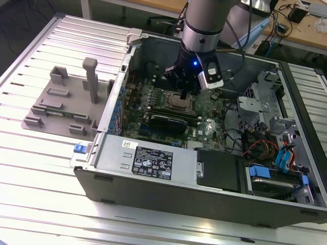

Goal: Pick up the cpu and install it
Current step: 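Install the second cpu locking lever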

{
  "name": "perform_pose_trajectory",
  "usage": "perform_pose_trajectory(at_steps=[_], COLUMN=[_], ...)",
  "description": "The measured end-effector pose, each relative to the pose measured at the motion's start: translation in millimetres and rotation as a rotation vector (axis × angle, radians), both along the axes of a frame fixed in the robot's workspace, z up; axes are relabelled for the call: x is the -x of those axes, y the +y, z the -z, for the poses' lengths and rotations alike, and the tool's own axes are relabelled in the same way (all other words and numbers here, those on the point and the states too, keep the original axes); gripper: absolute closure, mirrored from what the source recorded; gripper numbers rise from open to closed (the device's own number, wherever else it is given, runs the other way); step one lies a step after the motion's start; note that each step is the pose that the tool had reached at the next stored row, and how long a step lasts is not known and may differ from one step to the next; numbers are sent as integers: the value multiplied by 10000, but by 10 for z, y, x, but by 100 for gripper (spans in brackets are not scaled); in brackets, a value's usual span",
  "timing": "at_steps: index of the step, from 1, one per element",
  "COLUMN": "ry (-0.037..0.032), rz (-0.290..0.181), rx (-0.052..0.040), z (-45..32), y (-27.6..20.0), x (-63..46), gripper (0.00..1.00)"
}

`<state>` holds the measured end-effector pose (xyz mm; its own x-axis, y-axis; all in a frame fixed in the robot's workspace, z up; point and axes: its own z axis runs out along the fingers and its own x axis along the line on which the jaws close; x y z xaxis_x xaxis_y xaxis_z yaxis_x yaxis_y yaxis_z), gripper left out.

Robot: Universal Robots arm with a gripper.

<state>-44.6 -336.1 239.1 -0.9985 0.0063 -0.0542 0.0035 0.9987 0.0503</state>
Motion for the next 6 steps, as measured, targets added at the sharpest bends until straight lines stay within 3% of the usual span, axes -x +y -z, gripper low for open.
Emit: perform_pose_trajectory(at_steps=[6], ry=[0], rz=[1], rx=[14], z=[-17], y=[3], x=[0], gripper=[89])
